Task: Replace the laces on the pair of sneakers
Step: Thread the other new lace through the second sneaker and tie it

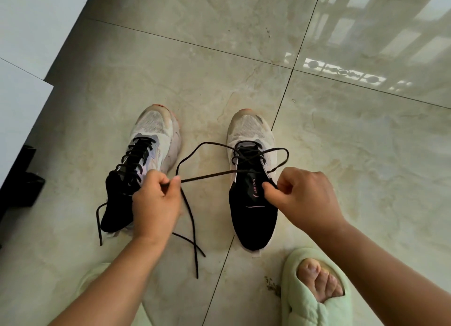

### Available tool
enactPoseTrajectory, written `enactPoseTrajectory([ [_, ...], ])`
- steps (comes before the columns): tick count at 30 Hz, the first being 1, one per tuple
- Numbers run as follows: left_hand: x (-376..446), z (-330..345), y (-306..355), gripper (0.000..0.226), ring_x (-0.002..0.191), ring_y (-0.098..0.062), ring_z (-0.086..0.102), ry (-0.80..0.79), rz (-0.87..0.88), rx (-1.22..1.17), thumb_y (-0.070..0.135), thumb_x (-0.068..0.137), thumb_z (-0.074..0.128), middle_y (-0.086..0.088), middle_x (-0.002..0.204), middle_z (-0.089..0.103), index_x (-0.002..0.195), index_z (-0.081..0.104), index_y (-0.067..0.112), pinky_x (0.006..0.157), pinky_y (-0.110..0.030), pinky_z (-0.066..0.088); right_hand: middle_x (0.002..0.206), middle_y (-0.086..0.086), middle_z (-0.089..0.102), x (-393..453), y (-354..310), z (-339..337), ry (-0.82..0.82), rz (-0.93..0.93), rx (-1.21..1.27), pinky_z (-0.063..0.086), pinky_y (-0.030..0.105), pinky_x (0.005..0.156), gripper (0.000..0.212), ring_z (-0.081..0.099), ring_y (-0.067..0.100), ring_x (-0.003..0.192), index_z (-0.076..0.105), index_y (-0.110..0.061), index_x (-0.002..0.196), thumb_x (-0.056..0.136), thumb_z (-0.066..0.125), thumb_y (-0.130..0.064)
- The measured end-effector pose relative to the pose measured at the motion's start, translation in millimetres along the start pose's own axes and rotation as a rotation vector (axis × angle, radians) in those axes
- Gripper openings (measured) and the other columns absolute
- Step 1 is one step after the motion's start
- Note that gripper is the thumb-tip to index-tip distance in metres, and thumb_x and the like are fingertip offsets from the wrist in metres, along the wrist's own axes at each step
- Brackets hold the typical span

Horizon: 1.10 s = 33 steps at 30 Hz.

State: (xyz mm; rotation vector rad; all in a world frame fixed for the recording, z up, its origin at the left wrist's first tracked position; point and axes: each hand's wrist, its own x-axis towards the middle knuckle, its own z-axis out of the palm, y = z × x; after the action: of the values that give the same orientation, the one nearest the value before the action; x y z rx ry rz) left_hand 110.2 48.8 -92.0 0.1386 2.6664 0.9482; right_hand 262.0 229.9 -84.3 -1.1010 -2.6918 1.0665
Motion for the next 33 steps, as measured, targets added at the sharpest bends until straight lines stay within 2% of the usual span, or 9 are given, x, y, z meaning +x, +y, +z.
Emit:
enactPoseTrajectory([
  [3,0,-6,5,0.015,0.071,-0.029,0.062,-0.062,0.026,0.201,0.027,0.08,0.067,-0.001,0.073,0.058,0.08,0.054,0.022,0.066,-0.032,0.047,0.046,-0.011,0.043,0,0,1,0.012,0.037,0.133,0.025,0.017,0.051,0.038,0.043,0.007,0.046,0.039,-0.024,0.051,0.072,0.07,-0.032],
  [6,-7,-4,27,0.043,0.087,-0.022,0.055,-0.041,0.174,0.276,0.039,0.077,0.069,0.001,0.105,0.046,0.118,0.059,0.031,0.073,-0.031,0.044,0.047,-0.011,0.047,-1,3,4,0.018,0.145,0.3,0.03,0.015,0.047,0.033,0.046,0.005,0.048,0.047,-0.022,0.054,0.069,0.075,-0.031],
  [7,-10,-2,37,0.044,0.093,-0.023,0.053,-0.026,0.274,0.255,0.04,0.078,0.069,-0.002,0.111,0.045,0.12,0.061,0.029,0.078,-0.034,0.046,0.047,-0.011,0.048,-1,4,5,0.013,0.174,0.336,0.032,0.015,0.047,0.032,0.046,0.004,0.048,0.048,-0.021,0.054,0.068,0.076,-0.031],
  [10,-22,15,62,0.028,0.094,-0.026,0.05,-0.075,0.605,0.279,0.039,0.078,0.064,-0.008,0.107,0.054,0.1,0.073,0.023,0.083,-0.037,0.041,0.046,-0.014,0.051,-1,5,5,-0.013,0.207,0.384,0.032,0.015,0.044,0.031,0.046,0.003,0.047,0.05,-0.019,0.056,0.067,0.076,-0.032],
  [12,-29,31,74,0.021,0.093,-0.025,0.047,-0.115,0.693,0.375,0.037,0.074,0.068,-0.004,0.099,0.057,0.09,0.074,0.025,0.081,-0.035,0.03,0.045,-0.014,0.051,0,4,4,-0.016,0.208,0.404,0.033,0.016,0.043,0.031,0.045,0.003,0.045,0.051,-0.018,0.056,0.066,0.075,-0.033],
  [16,-31,48,84,0.009,0.09,-0.026,0.048,-0.142,0.674,0.417,0.034,0.073,0.075,0.002,0.085,0.056,0.074,0.073,0.025,0.078,-0.031,0.017,0.044,-0.01,0.046,1,3,4,0.002,0.204,0.379,0.033,0.017,0.042,0.031,0.043,0.004,0.045,0.048,-0.016,0.053,0.066,0.072,-0.03],
  [19,-27,43,84,0.017,0.081,-0.021,0.052,-0.105,0.669,0.357,0.036,0.075,0.067,0.006,0.074,0.056,0.064,0.07,0.023,0.075,-0.026,0.013,0.04,-0.011,0.042,1,2,4,0.03,0.216,0.358,0.03,0.017,0.04,0.034,0.04,0.007,0.043,0.043,-0.016,0.05,0.07,0.068,-0.024],
  [28,-22,0,54,0.029,0.061,-0.025,0.055,0.011,0.567,0.305,0.034,0.08,0.056,0.006,0.057,0.051,0.059,0.065,0.016,0.073,-0.04,0.036,0.044,0.0,0.034,0,-10,6,0.094,0.225,0.214,0.028,0.029,0.047,0.033,0.032,0.018,0.046,0.036,-0.011,0.051,0.074,0.06,-0.017],
  [33,-26,-2,43,0.034,0.055,-0.025,0.053,-0.151,0.472,0.206,0.033,0.079,0.058,-0.001,0.056,0.052,0.056,0.064,0.009,0.057,-0.044,0.046,0.045,-0.001,0.035,-1,-11,6,0.071,0.221,0.195,0.028,0.029,0.047,0.032,0.034,0.018,0.046,0.037,-0.012,0.053,0.074,0.059,-0.021],
])
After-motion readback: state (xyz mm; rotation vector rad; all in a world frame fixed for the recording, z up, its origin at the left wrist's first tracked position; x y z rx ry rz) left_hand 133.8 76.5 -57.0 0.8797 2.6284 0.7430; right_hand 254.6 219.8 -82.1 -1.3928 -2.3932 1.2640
